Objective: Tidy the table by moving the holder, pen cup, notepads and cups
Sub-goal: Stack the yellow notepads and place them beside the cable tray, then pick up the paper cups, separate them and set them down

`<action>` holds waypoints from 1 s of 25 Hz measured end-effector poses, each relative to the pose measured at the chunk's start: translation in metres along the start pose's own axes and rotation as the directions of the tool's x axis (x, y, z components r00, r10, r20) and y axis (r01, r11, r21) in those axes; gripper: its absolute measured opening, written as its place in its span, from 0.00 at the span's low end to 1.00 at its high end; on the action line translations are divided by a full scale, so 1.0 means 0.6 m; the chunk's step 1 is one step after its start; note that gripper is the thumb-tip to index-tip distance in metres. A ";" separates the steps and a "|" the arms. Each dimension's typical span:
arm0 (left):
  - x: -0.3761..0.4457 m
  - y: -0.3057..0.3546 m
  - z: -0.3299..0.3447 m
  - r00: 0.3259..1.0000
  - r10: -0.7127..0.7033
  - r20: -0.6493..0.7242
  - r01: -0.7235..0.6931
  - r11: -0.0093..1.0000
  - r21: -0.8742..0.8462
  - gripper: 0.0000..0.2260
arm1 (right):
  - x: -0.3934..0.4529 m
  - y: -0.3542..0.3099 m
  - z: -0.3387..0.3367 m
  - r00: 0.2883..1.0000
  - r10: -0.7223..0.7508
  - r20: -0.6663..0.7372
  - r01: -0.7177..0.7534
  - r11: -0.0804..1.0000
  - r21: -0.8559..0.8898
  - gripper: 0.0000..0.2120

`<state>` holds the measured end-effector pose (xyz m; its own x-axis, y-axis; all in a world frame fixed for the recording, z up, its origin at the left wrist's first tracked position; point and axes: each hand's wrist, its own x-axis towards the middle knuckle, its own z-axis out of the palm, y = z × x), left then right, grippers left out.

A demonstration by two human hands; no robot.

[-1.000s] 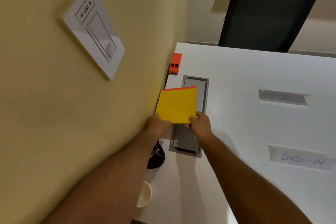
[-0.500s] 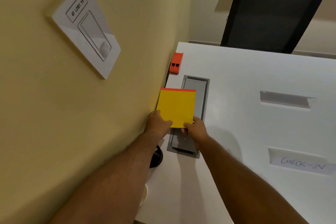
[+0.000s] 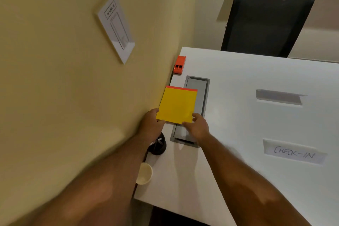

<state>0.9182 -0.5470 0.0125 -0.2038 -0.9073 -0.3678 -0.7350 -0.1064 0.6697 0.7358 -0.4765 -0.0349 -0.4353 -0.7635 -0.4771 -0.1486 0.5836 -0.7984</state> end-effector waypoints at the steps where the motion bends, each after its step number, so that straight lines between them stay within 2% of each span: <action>1: -0.010 -0.002 0.002 1.000 0.004 0.002 -0.004 1.000 -0.013 0.26 | -0.002 0.003 -0.004 1.000 0.018 -0.013 -0.018 1.000 -0.020 0.37; 5: -0.099 -0.023 -0.006 0.999 0.035 -0.033 -0.038 0.996 -0.082 0.26 | -0.083 0.010 -0.007 1.000 -0.007 -0.026 0.009 0.998 0.069 0.33; 11: -0.264 -0.118 -0.007 0.990 0.116 -0.078 -0.121 0.990 -0.068 0.27 | -0.233 0.032 0.037 0.996 -0.092 -0.006 0.092 0.996 0.013 0.26; 16: -0.355 -0.188 -0.004 0.991 0.057 -0.121 -0.063 0.997 -0.042 0.27 | -0.331 0.055 0.088 0.983 -0.153 0.099 0.167 0.974 -0.156 0.24; 20: -0.391 -0.214 -0.007 0.990 0.018 -0.143 -0.033 0.994 -0.103 0.26 | -0.362 0.065 0.126 0.945 -0.219 0.244 0.297 0.888 -0.351 0.20; 25: -0.399 -0.231 -0.016 0.993 0.019 -0.118 -0.031 0.994 -0.109 0.26 | -0.346 0.057 0.173 0.917 -0.182 0.355 0.355 0.780 -0.515 0.26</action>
<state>1.0747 -0.3190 0.0137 -0.1397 -0.9507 -0.2767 -0.6536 -0.1214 0.7470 0.9135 -0.3269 -0.0012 -0.0564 -0.9045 -0.4227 -0.7279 0.3270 -0.6027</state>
